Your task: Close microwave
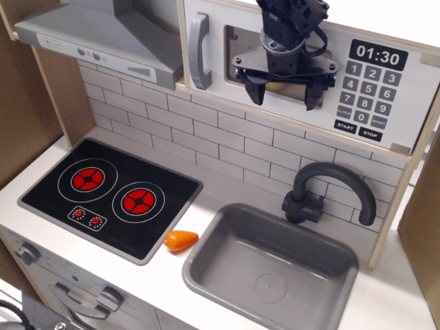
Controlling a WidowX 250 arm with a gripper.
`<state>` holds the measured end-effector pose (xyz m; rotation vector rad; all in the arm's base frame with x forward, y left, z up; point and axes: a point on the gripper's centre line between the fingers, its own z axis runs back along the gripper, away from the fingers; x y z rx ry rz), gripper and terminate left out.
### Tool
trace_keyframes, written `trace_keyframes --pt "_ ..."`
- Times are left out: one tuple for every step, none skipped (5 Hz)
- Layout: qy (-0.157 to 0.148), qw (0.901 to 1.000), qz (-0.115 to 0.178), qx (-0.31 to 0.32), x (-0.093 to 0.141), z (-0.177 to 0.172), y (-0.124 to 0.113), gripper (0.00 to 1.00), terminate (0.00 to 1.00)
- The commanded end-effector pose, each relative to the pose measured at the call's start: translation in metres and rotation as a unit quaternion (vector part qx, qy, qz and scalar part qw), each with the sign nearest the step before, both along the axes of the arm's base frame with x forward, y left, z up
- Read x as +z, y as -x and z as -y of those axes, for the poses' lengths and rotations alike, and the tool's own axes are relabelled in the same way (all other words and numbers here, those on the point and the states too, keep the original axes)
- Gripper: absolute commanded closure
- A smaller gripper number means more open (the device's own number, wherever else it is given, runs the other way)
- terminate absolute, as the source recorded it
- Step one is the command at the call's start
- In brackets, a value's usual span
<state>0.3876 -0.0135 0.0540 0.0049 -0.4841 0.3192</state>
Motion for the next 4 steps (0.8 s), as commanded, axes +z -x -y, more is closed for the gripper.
trace_keyframes --pt "-0.006 0.9994 0.028 -0.021 0.032 0.005 0.027 0.0 0.0" --pt "0.017 0.9989 -0.004 -0.043 0.039 0.012 0.058 0.0 0.0" --pt "0.032 0.9973 -0.045 -0.047 0.042 0.021 0.085 0.0 0.0" --pt "0.032 0.9973 -0.045 -0.047 0.042 0.021 0.085 0.0 1.0"
